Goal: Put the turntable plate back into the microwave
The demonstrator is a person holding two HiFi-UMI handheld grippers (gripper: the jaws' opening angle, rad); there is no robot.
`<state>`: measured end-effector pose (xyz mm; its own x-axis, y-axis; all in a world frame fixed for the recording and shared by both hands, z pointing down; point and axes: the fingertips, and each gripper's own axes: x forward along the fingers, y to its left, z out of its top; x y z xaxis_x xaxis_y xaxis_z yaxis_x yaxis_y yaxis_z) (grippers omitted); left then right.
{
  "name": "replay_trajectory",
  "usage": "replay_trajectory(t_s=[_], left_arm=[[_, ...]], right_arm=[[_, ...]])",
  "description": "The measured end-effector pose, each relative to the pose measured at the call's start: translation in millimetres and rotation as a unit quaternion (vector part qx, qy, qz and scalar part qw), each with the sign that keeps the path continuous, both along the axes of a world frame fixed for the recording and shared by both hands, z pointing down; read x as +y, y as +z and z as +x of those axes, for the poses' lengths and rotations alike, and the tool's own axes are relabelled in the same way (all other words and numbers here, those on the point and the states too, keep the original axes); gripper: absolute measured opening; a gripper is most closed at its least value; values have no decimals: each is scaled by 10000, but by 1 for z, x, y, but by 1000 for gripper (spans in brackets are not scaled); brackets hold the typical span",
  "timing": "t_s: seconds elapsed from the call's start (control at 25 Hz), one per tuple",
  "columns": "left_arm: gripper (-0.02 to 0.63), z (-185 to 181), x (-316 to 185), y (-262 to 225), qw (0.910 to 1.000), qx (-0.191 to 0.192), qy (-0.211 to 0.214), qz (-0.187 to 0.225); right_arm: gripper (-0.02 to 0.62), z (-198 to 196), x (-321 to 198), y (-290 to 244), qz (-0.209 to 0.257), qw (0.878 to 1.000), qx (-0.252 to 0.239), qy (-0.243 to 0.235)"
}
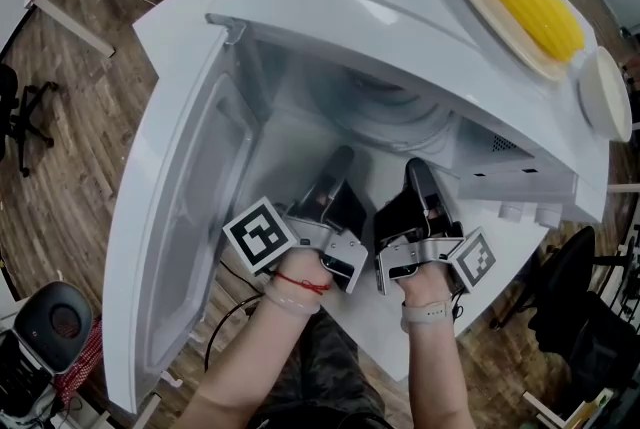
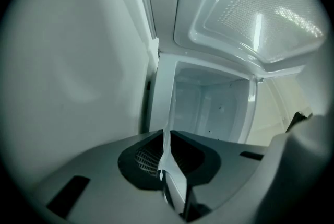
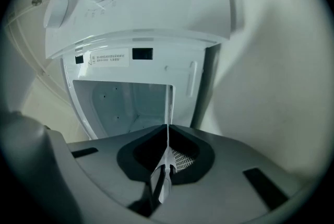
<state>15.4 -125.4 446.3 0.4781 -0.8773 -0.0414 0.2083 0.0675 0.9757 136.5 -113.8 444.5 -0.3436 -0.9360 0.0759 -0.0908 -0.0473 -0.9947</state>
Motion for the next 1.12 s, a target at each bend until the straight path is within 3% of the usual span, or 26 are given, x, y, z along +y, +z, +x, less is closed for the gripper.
replay_trajectory(t_s=[0.32, 0.6, 0.68, 0.84, 1.0, 1.12], left_arm=[[38, 13, 19, -7, 9990, -137, 310, 281], [12, 26, 49, -25, 9917, -691, 819, 711], [12, 27, 57, -24, 9827, -1234, 1045, 900], [12, 27, 72, -34, 9544, -2205, 1410, 1434], [12, 30, 87, -50, 9296, -2765, 1684, 1763], [12, 35, 94, -61, 9227, -2893, 1753, 1849]], right_arm=[[29, -10, 20, -2, 46, 9966, 643, -511], [29, -26, 47, -20, 244, 9759, 1804, -1208], [28, -26, 55, -24, 273, 9650, 2238, -1343], [28, -31, 70, -38, 602, 9362, 3033, -1669], [28, -39, 91, -53, 913, 9053, 3657, -1957], [28, -38, 105, -61, 969, 8952, 3844, -2038]])
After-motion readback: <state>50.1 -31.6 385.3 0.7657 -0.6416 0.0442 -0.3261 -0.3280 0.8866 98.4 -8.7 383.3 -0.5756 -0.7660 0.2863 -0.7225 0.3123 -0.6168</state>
